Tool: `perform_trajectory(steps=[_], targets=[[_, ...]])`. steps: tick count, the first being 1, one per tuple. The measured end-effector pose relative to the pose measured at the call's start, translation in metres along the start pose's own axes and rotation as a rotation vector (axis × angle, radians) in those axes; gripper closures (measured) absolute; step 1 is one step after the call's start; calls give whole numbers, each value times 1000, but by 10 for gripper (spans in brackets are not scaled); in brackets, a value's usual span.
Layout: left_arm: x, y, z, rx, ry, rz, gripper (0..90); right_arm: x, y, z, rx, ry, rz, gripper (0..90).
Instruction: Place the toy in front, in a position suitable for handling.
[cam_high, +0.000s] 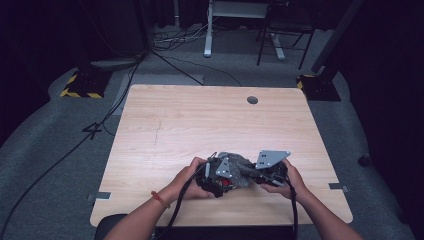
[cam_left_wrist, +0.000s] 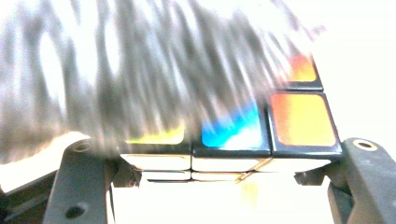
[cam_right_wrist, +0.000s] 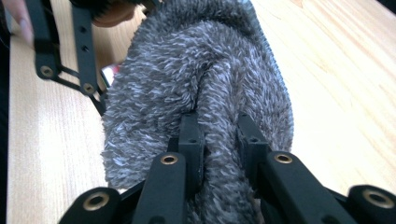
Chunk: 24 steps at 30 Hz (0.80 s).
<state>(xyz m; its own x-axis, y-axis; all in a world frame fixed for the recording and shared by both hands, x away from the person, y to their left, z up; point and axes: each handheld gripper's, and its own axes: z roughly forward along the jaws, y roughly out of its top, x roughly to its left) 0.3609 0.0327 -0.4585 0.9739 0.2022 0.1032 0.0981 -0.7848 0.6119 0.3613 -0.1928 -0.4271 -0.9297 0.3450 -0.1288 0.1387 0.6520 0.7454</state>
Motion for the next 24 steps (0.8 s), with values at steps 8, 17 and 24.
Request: perform_trajectory(steps=[8,17,24], targets=[[-1,-1,0,0,-3,0,338,6,-6,-3,-20,8,0,765],[-3,3,9,17,-4,3,338,27,16,6,-63,77,-56,764],[-2,1,5,14,9,5,339,15,8,2,-51,37,-26,764]])
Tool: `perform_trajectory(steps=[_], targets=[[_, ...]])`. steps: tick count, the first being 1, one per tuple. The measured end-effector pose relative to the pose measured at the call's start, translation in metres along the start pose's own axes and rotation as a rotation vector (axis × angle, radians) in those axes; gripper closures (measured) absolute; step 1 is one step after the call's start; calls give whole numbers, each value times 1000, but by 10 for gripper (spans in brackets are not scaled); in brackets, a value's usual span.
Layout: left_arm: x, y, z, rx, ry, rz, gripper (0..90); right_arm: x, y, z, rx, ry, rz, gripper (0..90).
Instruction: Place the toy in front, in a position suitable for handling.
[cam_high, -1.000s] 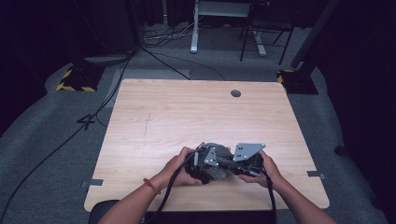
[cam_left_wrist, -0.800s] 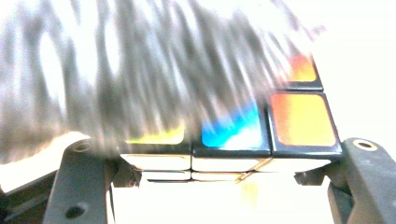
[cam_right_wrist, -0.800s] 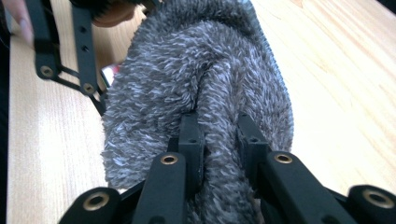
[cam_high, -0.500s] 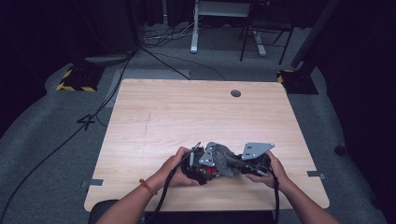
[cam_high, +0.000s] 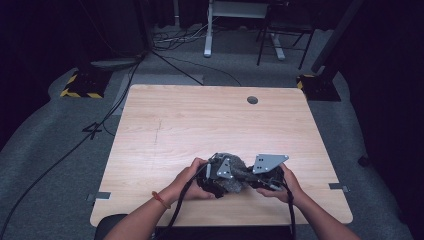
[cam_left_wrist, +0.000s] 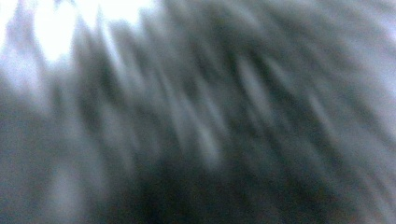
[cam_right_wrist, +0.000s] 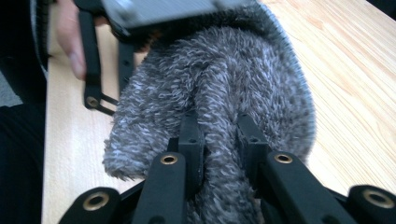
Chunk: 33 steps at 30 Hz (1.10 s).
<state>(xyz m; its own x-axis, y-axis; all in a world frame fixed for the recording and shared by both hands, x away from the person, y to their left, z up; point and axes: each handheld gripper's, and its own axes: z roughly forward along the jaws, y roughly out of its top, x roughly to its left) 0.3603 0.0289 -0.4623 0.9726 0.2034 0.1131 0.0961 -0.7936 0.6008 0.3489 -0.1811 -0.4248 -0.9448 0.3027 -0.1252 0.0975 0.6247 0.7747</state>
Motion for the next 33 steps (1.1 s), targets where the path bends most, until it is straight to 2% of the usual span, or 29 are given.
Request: perform_trajectory(steps=[7,14,16,20,24,27,29,33], targets=[[1,-1,-4,-12,-2,-4,339,-7,-12,-7,21,-25,31,764],[2,-2,-10,-24,7,0,338,-9,-15,-6,48,-33,20,764],[3,-2,-12,-37,-1,-14,339,-9,-16,-8,34,-29,25,764],[3,-1,-7,-26,5,-12,338,-2,-7,-8,4,-15,4,764],[0,1,-3,-14,3,-7,338,6,7,-2,-20,18,-24,762],[-1,1,-2,-7,14,-3,338,9,12,4,-9,13,-53,762],[0,1,-3,-6,14,-8,339,6,11,4,-8,4,-45,760],[0,0,-6,-15,15,-3,339,-5,2,-1,-10,-24,3,760]])
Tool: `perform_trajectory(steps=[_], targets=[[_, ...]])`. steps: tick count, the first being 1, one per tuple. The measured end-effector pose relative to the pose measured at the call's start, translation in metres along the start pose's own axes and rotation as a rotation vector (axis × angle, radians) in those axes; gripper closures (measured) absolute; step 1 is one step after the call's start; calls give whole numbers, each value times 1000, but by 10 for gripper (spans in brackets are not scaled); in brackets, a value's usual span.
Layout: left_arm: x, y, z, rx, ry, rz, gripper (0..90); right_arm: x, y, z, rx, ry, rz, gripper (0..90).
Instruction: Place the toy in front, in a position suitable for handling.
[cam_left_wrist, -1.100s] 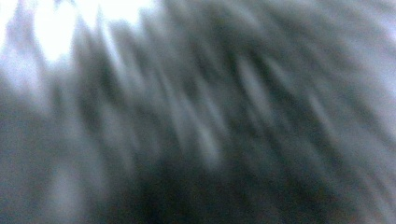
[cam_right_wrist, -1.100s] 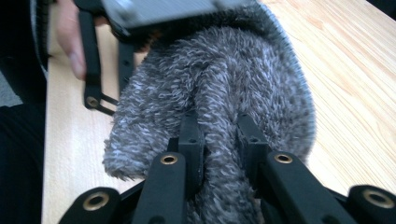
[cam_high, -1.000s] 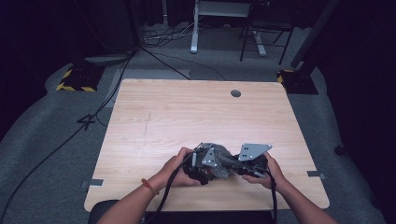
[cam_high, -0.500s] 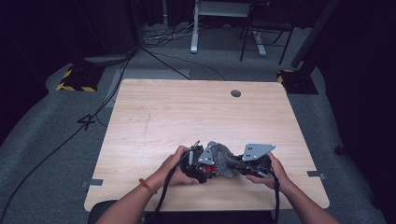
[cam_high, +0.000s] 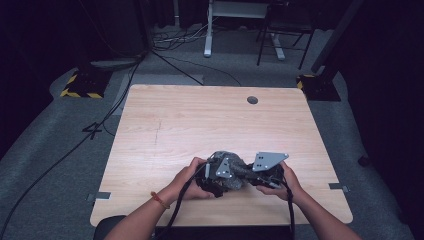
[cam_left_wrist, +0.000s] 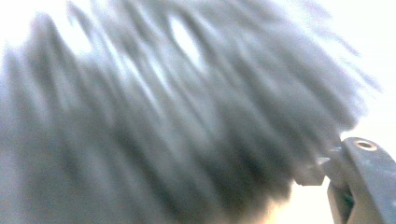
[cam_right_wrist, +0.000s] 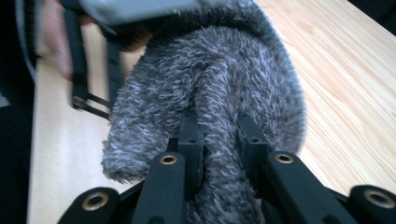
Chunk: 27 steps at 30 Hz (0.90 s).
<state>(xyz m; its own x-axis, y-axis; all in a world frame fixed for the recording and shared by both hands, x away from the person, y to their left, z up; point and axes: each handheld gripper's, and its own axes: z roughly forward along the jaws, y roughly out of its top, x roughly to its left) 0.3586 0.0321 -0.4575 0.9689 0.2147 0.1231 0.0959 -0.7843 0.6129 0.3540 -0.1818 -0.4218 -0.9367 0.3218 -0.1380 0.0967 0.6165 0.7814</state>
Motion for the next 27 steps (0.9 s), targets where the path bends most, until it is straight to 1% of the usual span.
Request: perform_trajectory(steps=[2,4,9,11,13,15,16,19,20,24,25,27], targets=[[0,0,-3,-7,2,2,339,-4,-5,-2,7,-12,16,760],[0,0,-5,-10,8,2,339,-7,-12,-5,9,-13,39,760],[-1,1,-14,-38,25,-2,338,-9,-22,-10,23,-18,59,760],[0,1,-18,-54,28,-7,339,-10,-24,-11,20,-9,72,760],[0,0,-21,-75,31,-14,339,-11,-26,-12,10,7,81,760],[-1,0,-22,-76,31,-13,339,-10,-25,-11,11,17,84,760],[-1,1,-21,-75,30,-1,338,-9,-25,-9,12,22,82,760],[-2,2,-20,-77,28,-6,338,-6,-24,-7,8,46,84,760],[-2,4,-19,-77,28,3,338,-5,-24,-7,-1,57,87,760],[-1,5,-19,-84,22,-3,338,-2,-23,-8,-11,55,83,761],[0,5,-19,-92,17,-9,338,-3,-23,-9,-25,62,96,761],[0,5,-18,-99,18,-4,338,-4,-24,-8,-26,61,105,760]])
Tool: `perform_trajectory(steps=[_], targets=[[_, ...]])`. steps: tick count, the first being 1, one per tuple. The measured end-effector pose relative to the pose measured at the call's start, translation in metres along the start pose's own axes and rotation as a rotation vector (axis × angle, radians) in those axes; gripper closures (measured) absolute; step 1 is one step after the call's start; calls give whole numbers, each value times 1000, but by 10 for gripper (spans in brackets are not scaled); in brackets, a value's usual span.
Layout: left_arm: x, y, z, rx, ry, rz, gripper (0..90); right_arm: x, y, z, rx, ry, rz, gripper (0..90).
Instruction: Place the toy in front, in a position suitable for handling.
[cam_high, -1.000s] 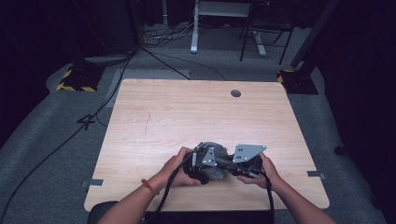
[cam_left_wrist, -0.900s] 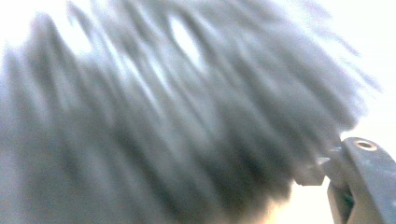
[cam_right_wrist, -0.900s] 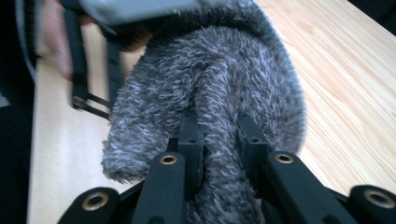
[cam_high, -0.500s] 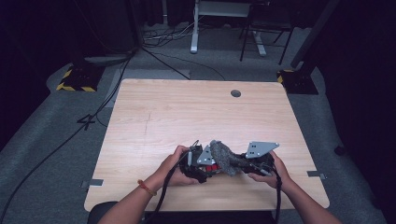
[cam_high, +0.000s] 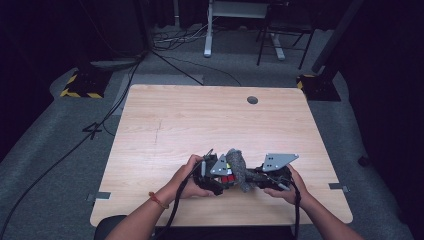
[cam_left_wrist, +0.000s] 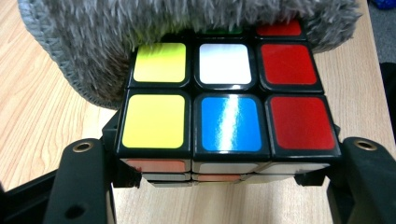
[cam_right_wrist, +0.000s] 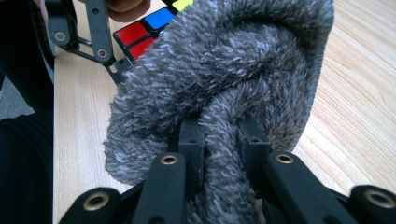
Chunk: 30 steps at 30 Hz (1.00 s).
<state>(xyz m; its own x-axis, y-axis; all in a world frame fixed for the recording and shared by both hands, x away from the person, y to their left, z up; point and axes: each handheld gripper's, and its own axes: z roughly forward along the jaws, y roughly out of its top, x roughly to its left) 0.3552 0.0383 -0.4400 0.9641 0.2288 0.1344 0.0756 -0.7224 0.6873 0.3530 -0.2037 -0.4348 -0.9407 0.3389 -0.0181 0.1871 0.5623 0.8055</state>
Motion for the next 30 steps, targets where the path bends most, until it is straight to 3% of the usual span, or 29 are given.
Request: perform_trajectory(steps=[3,10,17,22,23,25,30], targets=[[-1,0,0,-7,0,1,338,-2,-2,1,-11,5,12,759],[0,1,5,0,-11,6,335,2,1,-6,-81,14,-6,760],[-1,2,8,-8,-7,6,336,5,7,-11,-114,7,-14,759],[-2,3,4,-19,5,17,338,3,7,-9,-84,-20,-20,759],[-1,3,1,-20,15,13,338,1,5,-6,-53,-45,-28,759],[0,3,-1,-24,20,12,338,-3,0,-3,-36,-30,-5,759],[3,0,-3,-10,26,15,338,-2,-4,2,14,-14,-10,759]])
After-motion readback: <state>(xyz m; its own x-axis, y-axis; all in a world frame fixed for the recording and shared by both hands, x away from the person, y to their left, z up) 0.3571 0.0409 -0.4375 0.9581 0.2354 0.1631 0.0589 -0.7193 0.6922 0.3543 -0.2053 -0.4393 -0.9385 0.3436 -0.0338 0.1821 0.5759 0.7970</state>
